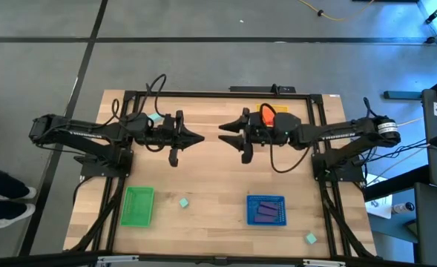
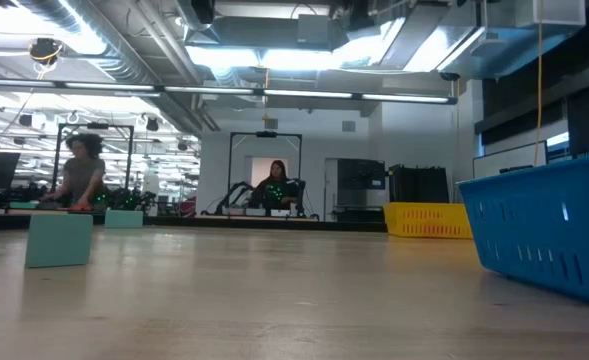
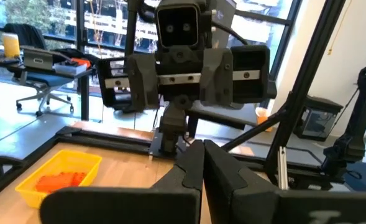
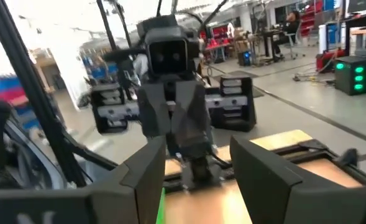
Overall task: Sort & place blocks by color
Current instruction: Put the top blue block into the green bin
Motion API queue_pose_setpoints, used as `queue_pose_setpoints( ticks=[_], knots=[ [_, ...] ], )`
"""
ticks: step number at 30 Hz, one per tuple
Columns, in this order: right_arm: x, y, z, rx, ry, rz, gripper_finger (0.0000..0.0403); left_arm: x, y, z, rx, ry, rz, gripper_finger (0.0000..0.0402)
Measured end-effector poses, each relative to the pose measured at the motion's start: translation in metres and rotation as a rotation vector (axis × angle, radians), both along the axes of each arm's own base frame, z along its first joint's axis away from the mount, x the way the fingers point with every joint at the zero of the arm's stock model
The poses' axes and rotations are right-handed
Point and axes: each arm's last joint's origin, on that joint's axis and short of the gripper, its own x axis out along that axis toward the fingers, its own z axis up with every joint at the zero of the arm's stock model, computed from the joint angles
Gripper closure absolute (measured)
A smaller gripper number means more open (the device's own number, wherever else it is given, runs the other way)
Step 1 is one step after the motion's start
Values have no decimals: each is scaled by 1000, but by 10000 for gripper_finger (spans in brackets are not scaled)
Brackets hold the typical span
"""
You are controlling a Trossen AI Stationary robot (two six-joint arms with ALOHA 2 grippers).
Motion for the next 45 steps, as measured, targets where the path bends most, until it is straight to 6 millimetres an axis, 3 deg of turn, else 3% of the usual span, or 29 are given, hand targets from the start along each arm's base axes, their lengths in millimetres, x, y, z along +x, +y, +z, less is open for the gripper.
queue_pose_setpoints(
  ticks=[9,13,18,30,34,39,45],
  knots=[
    [1,-4,-9,34,85,-38,234,-16,3,5,1,26,12,401],
    [2,-5,-12,36,110,18,288,-20,6,9,1,7,30,401],
    [2,-2,-12,38,115,136,388,-19,7,8,0,14,33,401],
    [1,-1,-14,72,134,166,400,-19,6,7,-6,18,98,397],
    [1,-1,-14,75,134,184,401,-19,9,3,-25,67,110,359],
    [1,0,-14,87,135,190,401,-20,17,-8,-80,179,149,273],
    [1,0,-14,97,135,190,401,-27,56,-2,-121,495,335,178]
  ],
)
